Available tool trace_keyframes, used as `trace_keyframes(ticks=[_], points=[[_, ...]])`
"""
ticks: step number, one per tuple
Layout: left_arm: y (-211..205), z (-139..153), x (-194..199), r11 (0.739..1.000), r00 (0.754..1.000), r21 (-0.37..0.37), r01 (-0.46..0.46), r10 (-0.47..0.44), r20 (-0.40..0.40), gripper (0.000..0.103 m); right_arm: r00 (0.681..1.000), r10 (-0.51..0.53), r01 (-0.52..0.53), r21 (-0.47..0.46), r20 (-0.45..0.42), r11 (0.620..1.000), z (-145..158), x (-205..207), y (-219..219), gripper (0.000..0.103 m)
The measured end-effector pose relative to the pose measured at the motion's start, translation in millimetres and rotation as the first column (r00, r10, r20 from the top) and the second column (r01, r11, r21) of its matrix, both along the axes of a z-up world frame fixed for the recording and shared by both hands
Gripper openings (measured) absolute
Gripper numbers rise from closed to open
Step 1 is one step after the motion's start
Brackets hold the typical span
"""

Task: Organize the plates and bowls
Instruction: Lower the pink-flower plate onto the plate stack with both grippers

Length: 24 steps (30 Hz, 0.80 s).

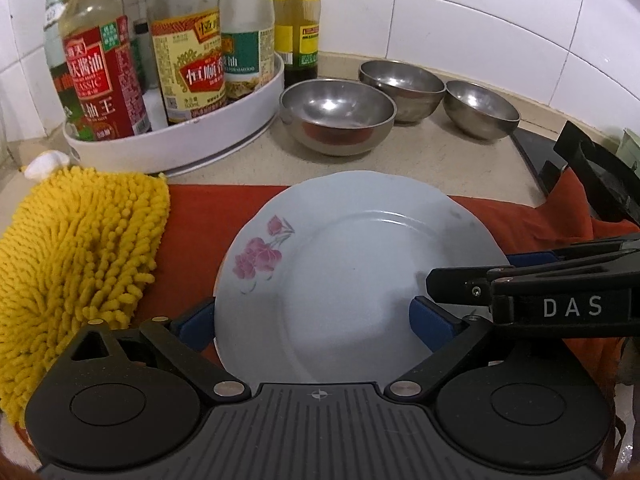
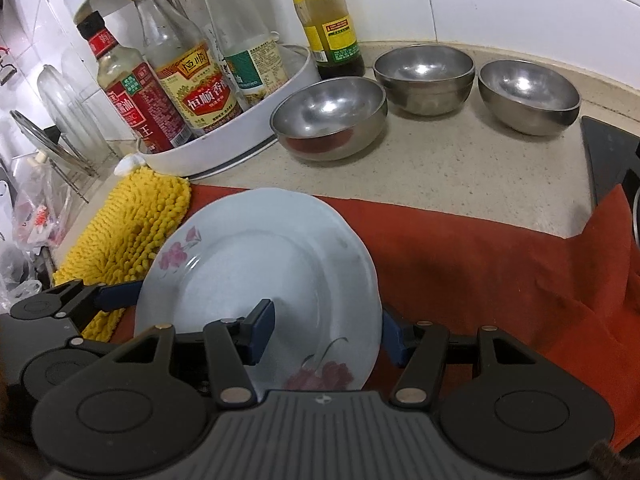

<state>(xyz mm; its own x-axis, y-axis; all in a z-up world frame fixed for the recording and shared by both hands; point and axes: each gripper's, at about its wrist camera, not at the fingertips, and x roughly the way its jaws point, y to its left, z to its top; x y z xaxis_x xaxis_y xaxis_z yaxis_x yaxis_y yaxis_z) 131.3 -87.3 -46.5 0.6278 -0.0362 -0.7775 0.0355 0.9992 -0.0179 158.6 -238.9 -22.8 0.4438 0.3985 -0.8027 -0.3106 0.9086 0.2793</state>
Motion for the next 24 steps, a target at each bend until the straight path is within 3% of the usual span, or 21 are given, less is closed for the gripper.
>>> trace_keyframes(ticks=[4, 10, 15, 24], points=[[2, -3, 4, 1.000, 1.000, 0.001, 0.015, -0.015, -0.017, 0.096, 0.999, 0.004, -0.003, -0.023, 0.032, 1.000, 0, 2, 3, 0.053], [2, 2, 3, 0.999, 0.999, 0.012, 0.037, -0.037, 0.017, 0.097, 0.994, 0.000, 0.004, -0.032, 0.109, 0.999, 6, 7, 4, 0.053], [2, 3, 2, 0.999, 0.999, 0.014, 0.038, -0.038, 0.026, 0.097, 0.993, -0.013, 0.015, -0.017, 0.113, 1.000, 10, 10, 3, 0.053], [-10, 4, -6, 0.994, 0.994, 0.033, 0.100, -0.101, 0.031, 0.099, 0.989, 0.040, -0.032, -0.056, 0.140, 0.998, 18, -24, -13, 0.053]])
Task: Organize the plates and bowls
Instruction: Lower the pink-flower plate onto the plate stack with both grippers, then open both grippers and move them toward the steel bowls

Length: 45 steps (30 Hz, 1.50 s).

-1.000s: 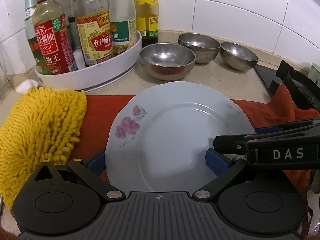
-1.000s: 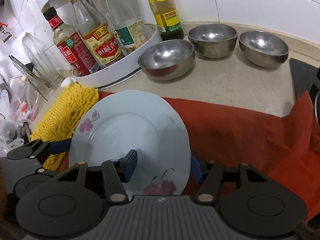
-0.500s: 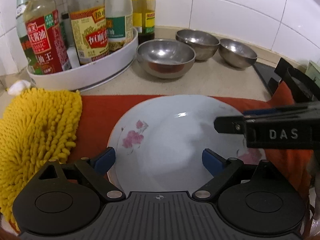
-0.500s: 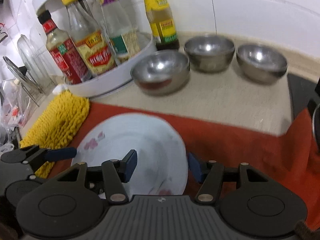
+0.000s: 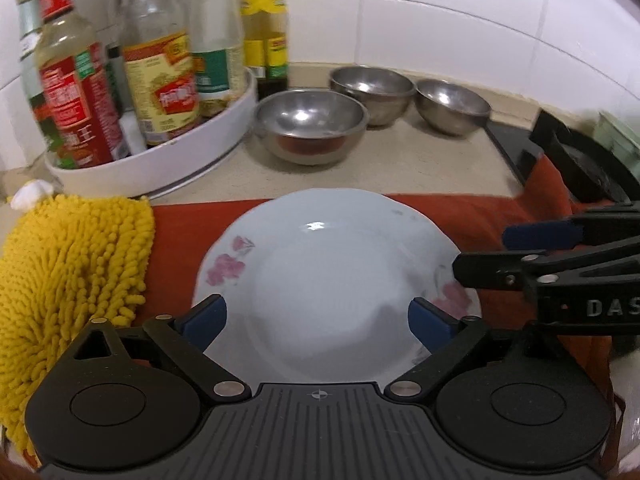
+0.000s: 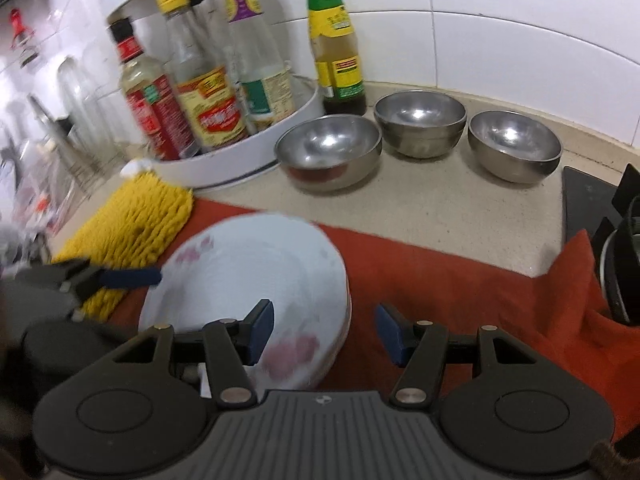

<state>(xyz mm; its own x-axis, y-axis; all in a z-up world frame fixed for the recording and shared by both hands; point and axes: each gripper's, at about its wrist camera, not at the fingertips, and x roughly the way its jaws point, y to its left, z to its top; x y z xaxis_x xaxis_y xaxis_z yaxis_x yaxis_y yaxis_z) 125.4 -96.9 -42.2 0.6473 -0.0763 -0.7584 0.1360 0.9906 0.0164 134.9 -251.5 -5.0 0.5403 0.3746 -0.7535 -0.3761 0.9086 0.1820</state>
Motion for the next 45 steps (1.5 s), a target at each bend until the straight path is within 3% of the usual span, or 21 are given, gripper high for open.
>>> trace_keyframes(ticks=[19, 45], points=[[6, 11, 0, 0.999, 0.998, 0.024, -0.036, 0.034, 0.050, 0.100, 0.999, -0.045, 0.045, 0.005, 0.000, 0.999, -2, 7, -8, 0.053], [9, 27, 50, 0.998, 0.992, 0.059, -0.015, 0.008, 0.125, 0.101, 0.994, -0.080, 0.080, 0.003, 0.076, 0.997, 20, 52, -4, 0.053]])
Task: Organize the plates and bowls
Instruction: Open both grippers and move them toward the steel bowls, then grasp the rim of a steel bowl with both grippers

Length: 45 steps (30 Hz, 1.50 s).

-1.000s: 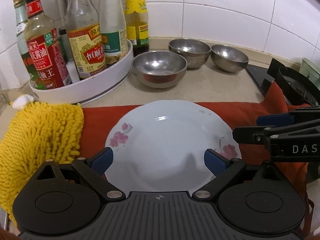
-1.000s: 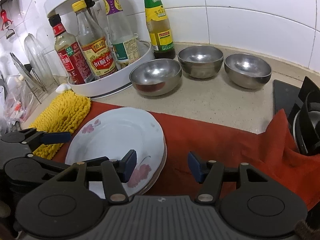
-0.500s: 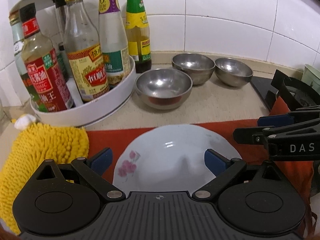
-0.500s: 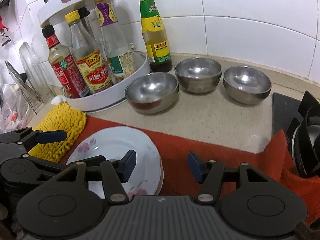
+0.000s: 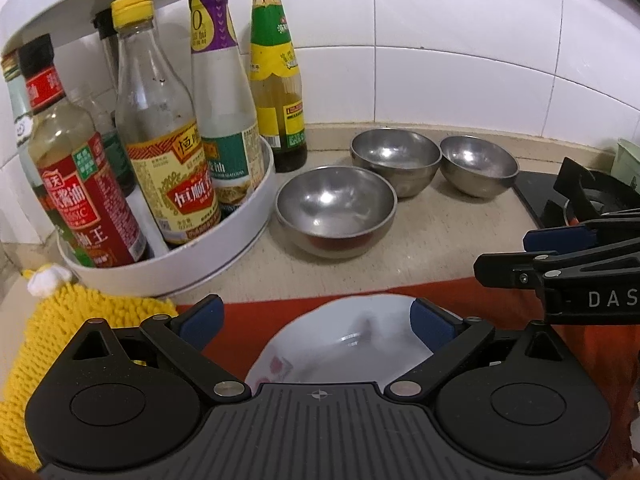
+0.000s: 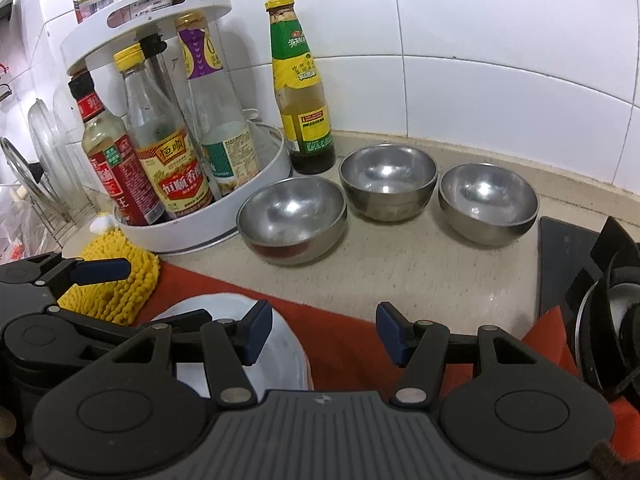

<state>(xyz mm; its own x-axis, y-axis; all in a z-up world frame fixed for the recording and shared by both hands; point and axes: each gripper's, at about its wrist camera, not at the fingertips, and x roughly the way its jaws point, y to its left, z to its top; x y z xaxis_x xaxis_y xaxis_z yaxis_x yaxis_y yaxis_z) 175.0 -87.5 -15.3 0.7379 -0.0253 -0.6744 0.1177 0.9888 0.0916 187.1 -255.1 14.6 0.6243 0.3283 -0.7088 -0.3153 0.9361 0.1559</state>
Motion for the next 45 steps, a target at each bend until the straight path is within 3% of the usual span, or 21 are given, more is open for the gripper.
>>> trace_keyframes(ticks=[14, 27, 45], points=[[0, -8, 47, 0.998, 0.998, -0.009, -0.064, 0.064, -0.006, 0.101, 1.000, -0.020, 0.021, -0.037, 0.025, 0.999, 3, 42, -6, 0.054], [6, -15, 94, 0.993, 0.993, -0.019, -0.114, 0.113, -0.045, 0.101, 1.000, -0.009, 0.009, 0.002, -0.025, 1.000, -8, 96, 0, 0.054], [8, -27, 117, 0.992, 0.990, -0.006, -0.129, 0.128, -0.067, 0.101, 0.998, 0.004, -0.003, 0.020, -0.068, 1.000, -23, 123, 6, 0.054]])
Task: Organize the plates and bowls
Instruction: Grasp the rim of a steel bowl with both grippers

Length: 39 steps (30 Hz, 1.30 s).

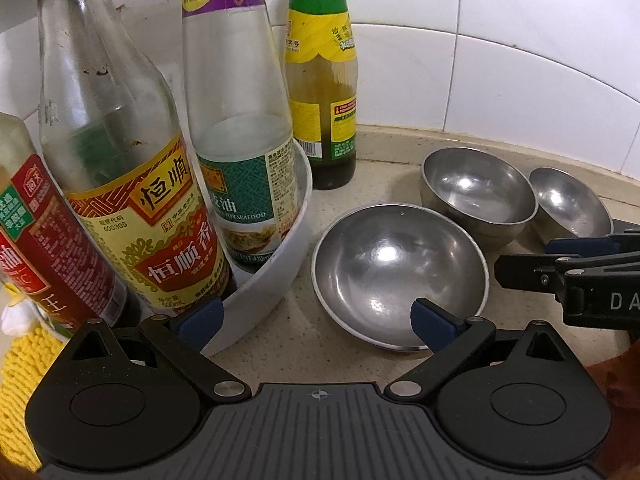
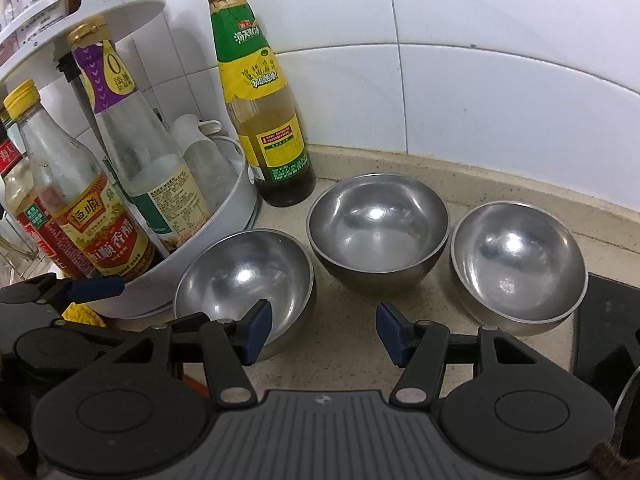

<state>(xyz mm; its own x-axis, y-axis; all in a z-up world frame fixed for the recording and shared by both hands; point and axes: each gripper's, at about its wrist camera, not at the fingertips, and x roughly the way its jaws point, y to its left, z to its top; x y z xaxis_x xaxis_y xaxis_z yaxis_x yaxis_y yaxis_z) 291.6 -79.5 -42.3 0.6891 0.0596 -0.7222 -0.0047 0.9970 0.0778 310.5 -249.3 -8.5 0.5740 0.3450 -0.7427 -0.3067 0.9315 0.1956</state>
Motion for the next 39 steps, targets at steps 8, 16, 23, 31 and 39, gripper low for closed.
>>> trace_keyframes(ticks=[8, 16, 23, 31, 39], points=[[4, -3, 3, 1.000, 1.000, 0.003, -0.001, 0.001, -0.007, 0.101, 0.999, 0.003, -0.002, 0.010, -0.035, 1.000, -7, 5, 6, 0.054], [4, -7, 7, 0.993, 0.997, -0.098, 0.063, -0.068, -0.040, 0.095, 0.997, 0.004, -0.001, 0.036, -0.081, 0.999, -16, 12, 6, 0.054], [8, -18, 21, 0.980, 0.992, -0.191, 0.062, -0.083, -0.099, 0.075, 0.981, 0.005, 0.019, 0.118, -0.196, 0.993, -33, 36, 7, 0.039], [1, -27, 35, 0.978, 0.986, -0.197, 0.074, -0.101, -0.132, 0.066, 0.962, 0.045, 0.003, 0.172, -0.271, 0.985, -48, 50, 14, 0.031], [-11, -29, 34, 0.971, 0.975, -0.202, 0.124, -0.157, -0.156, 0.065, 0.950, 0.063, -0.006, 0.184, -0.307, 0.983, -50, 45, 6, 0.025]])
